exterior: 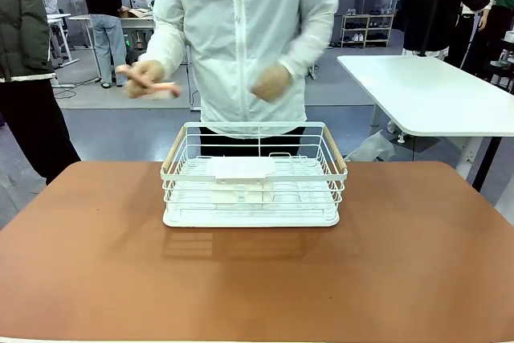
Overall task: Clean the table.
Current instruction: Pick up the Lint Roller when the human hands it over.
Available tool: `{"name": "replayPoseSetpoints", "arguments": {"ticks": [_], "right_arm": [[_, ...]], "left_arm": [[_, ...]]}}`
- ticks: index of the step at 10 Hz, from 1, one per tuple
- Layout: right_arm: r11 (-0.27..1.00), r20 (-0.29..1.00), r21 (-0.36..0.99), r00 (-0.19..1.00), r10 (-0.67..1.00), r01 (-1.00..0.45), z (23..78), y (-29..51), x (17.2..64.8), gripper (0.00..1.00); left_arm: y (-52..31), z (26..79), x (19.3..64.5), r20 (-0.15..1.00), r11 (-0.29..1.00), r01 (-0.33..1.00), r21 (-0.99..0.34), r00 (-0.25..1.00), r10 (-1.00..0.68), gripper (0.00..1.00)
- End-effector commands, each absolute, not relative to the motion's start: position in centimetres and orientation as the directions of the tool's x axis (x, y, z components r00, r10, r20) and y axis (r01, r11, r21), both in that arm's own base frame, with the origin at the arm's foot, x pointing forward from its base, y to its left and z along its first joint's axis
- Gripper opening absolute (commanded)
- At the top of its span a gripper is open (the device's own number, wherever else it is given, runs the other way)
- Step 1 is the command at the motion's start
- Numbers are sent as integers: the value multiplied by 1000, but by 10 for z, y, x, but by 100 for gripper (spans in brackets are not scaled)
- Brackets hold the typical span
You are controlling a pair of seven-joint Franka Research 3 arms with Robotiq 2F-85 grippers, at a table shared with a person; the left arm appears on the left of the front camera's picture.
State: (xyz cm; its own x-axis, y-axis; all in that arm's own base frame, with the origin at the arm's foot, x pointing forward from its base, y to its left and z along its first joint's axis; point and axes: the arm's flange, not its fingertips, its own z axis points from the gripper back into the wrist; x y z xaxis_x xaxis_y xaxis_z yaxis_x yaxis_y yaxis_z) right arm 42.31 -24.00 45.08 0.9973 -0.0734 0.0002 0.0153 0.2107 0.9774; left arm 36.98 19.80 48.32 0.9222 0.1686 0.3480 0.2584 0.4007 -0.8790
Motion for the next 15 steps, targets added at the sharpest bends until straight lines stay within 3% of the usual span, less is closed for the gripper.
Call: {"name": "replayPoseSetpoints", "arguments": {"ticks": [1, 15], "right_arm": [[210, 2, 978, 997, -74, 14, 452, -240, 422, 100], [210, 2, 978, 997, -74, 14, 452, -240, 422, 100]], "left_arm": [[200, 484, 368, 349, 400, 258, -879, 921, 174, 100], [200, 484, 368, 349, 400, 258, -879, 921, 174, 100]]}}
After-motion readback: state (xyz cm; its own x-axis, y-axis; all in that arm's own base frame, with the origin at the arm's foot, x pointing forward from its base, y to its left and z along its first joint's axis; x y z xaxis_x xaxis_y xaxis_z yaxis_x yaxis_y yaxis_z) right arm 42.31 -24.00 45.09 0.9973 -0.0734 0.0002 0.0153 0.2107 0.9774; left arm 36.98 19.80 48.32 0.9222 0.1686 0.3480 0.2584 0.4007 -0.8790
